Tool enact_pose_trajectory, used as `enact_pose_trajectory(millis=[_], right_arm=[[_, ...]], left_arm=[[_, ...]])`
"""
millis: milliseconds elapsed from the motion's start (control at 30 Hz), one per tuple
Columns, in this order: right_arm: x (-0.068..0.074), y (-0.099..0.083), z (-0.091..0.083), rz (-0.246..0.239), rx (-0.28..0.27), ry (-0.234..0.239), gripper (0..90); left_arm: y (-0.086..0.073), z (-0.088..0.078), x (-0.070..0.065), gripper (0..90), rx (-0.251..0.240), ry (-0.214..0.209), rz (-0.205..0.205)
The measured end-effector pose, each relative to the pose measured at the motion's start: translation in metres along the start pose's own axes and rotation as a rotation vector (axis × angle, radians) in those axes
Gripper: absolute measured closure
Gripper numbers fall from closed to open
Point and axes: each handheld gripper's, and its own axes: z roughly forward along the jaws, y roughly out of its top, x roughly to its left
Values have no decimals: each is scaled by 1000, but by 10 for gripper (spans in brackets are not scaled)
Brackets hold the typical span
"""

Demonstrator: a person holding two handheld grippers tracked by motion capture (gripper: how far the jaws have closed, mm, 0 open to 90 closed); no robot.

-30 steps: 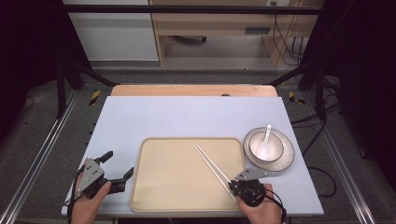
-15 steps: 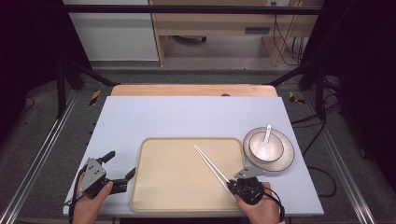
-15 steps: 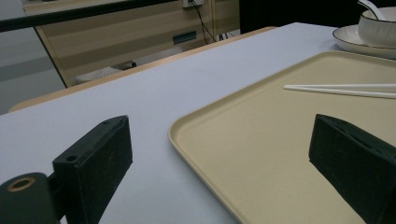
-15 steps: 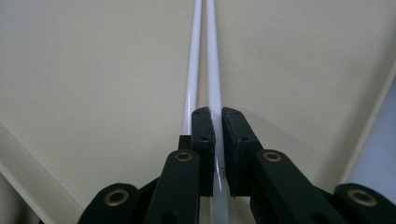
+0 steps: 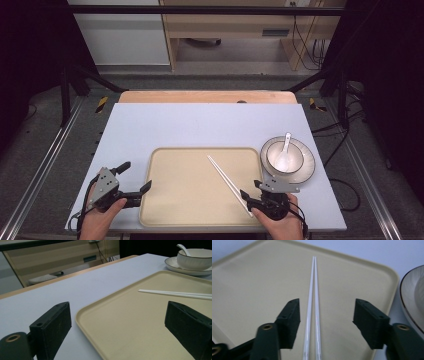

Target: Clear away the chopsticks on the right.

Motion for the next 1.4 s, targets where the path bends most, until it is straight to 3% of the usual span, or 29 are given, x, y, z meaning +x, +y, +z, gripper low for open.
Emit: enact_pose_trajectory(millis=[200, 367, 467, 500, 600, 667, 700, 800, 900, 1000, 1167, 1267, 1400], right_arm=[[-6, 9, -16, 6, -152, -54, 150], [-12, 9, -21, -8, -196, -61, 81], [-17, 10, -24, -32, -218, -79, 72], [-17, 10, -24, -32, -218, -79, 72], [-21, 5, -23, -49, -236, -119, 99], [-23, 2, -21, -58, -260, -115, 123], [-23, 2, -21, -58, -260, -115, 123], [-22, 1, -21, -66, -287, -117, 113], [-22, 0, -24, -61, -302, -106, 99], [-23, -1, -28, -80, -332, -105, 94], [-27, -3, -30, -72, -346, -111, 94], [-29, -3, -31, -71, -345, -115, 101], [-32, -4, -32, -68, -345, -128, 112]], left_arm=[[12, 13, -15, 76, 50, -27, 27], [19, 30, -27, 116, 78, -69, 55], [26, 55, -38, 169, 125, -120, 74], [26, 55, -38, 202, 125, -120, 74], [28, 85, -48, 327, 186, -171, 93], [28, 97, -54, 451, 192, -152, 137], [28, 97, -54, 505, 192, -152, 137], [23, 118, -63, 609, 228, -169, 112], [20, 134, -71, 711, 296, -206, 136], [22, 147, -80, 789, 323, -224, 145], [27, 162, -88, 867, 359, -235, 129], [26, 166, -91, 893, 363, -221, 83], [26, 171, -92, 896, 378, -203, 77]])
